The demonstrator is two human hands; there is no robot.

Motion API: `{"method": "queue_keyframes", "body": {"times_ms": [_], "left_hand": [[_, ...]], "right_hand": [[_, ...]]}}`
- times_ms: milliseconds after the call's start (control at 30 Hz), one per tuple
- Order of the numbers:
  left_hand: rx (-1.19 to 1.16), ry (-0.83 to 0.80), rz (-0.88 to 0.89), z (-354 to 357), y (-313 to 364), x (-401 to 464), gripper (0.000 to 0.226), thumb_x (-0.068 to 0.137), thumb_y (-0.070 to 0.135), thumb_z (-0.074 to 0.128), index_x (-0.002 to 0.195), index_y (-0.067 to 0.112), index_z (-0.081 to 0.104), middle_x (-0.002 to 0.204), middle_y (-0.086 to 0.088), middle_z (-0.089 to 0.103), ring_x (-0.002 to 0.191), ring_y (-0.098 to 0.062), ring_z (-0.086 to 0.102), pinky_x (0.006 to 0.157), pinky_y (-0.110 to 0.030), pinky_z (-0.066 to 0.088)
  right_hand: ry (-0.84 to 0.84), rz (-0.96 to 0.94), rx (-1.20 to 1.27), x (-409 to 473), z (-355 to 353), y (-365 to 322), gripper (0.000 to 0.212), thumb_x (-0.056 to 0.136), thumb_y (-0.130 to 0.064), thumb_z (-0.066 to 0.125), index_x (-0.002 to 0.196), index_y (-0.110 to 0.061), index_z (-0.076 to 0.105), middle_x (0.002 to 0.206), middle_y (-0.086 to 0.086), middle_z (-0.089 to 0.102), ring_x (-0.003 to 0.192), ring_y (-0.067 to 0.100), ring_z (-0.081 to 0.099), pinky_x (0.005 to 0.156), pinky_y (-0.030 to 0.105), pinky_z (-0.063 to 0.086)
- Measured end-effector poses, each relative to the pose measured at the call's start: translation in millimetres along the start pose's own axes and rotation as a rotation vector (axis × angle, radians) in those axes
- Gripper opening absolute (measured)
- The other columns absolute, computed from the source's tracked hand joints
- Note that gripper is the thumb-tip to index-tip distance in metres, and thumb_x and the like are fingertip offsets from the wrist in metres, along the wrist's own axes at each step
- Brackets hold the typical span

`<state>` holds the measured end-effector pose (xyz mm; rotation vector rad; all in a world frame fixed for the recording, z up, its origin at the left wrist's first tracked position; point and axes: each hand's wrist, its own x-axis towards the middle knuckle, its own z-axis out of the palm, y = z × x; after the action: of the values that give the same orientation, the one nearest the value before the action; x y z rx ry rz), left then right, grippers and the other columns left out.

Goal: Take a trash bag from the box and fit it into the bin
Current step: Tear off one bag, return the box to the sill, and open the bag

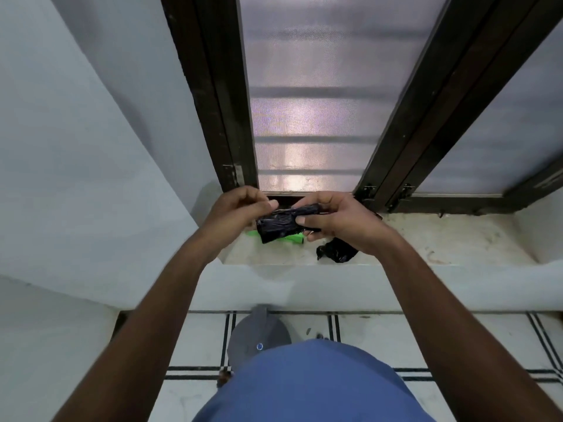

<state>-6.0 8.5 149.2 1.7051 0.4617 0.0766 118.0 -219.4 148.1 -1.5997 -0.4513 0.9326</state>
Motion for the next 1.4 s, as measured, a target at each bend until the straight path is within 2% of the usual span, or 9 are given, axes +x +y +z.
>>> {"method": "queue_keyframes", "body": {"times_ms": [167,333,467,567,700,867,967,1267,1400], "left_hand": [[0.249,-0.297,-0.025,4,-3,10,0.028,0.094,0.035,0.085,0.119,0.027,0.078,0.109,0.007,0.084,0.105,-0.012,0.079,0.094,-0.032,0.058],[0.282,-0.230,-0.033,3,-11,12,0.020,0.091,0.026,0.088,0.106,0.020,0.075,0.100,-0.002,0.082,0.092,-0.016,0.077,0.084,-0.036,0.058],[0.144,-0.391,-0.263,1,-21,17,0.052,0.092,0.063,0.076,0.121,0.020,0.074,0.115,-0.008,0.082,0.109,-0.032,0.077,0.105,-0.053,0.058],[0.116,-0.515,-0.303,3,-31,12,0.045,0.110,0.050,0.057,0.127,0.009,0.067,0.093,-0.006,0.075,0.083,-0.025,0.070,0.081,-0.041,0.060],[0.184,-0.366,-0.336,1,-64,4,0.032,0.115,0.035,0.050,0.109,0.008,0.066,0.075,0.003,0.052,0.059,-0.013,0.048,0.061,-0.030,0.046],[0.106,-0.168,-0.495,-3,-81,-11,0.031,0.113,0.031,0.046,0.096,0.015,0.065,0.070,0.001,0.050,0.050,-0.012,0.043,0.056,-0.029,0.036],[-0.077,-0.020,-0.563,-4,-79,-19,0.045,0.111,0.039,0.040,0.097,0.012,0.073,0.063,0.001,0.053,0.052,-0.017,0.043,0.057,-0.032,0.036],[0.168,0.273,-0.144,-7,-64,-30,0.026,0.114,0.028,0.053,0.099,0.017,0.071,0.071,0.015,0.073,0.059,-0.007,0.062,0.062,-0.017,0.049],[0.416,0.524,0.090,9,-48,-15,0.022,0.110,0.030,0.059,0.130,0.021,0.061,0.092,0.009,0.074,0.071,-0.009,0.065,0.063,-0.015,0.044]], "right_hand": [[-0.092,0.000,-0.018,4,-1,-8,0.023,0.104,-0.013,0.078,0.127,-0.013,0.082,0.127,0.016,0.081,0.116,0.029,0.080,0.092,0.038,0.069],[-0.122,-0.003,-0.038,18,-1,-2,0.026,0.105,-0.007,0.076,0.131,-0.006,0.077,0.129,0.020,0.079,0.113,0.033,0.081,0.087,0.039,0.070],[-0.160,0.039,-0.064,31,3,0,0.042,0.098,0.006,0.080,0.137,-0.003,0.065,0.128,0.018,0.079,0.110,0.032,0.082,0.083,0.039,0.071],[-0.189,0.062,-0.163,41,2,5,0.036,0.099,-0.004,0.083,0.133,-0.008,0.069,0.127,0.010,0.080,0.110,0.027,0.082,0.085,0.040,0.070],[-0.028,0.023,-0.623,79,-2,32,0.026,0.100,-0.027,0.078,0.126,-0.027,0.072,0.131,-0.008,0.075,0.118,0.020,0.075,0.097,0.042,0.065],[-0.060,-0.043,-1.185,129,29,70,0.084,0.091,-0.050,0.085,0.160,-0.020,0.049,0.152,0.007,0.061,0.142,0.033,0.053,0.113,0.052,0.050],[-0.083,-0.131,-1.401,143,48,89,0.081,0.092,-0.051,0.082,0.158,-0.020,0.048,0.150,0.008,0.061,0.137,0.034,0.053,0.111,0.051,0.045],[0.030,-0.249,-0.811,123,33,97,0.060,0.094,-0.018,0.082,0.149,-0.022,0.059,0.143,-0.001,0.066,0.129,0.020,0.064,0.108,0.044,0.057],[0.058,-0.263,-0.760,116,30,108,0.061,0.093,-0.018,0.085,0.149,-0.025,0.059,0.144,-0.004,0.066,0.129,0.017,0.064,0.110,0.043,0.057]]}}
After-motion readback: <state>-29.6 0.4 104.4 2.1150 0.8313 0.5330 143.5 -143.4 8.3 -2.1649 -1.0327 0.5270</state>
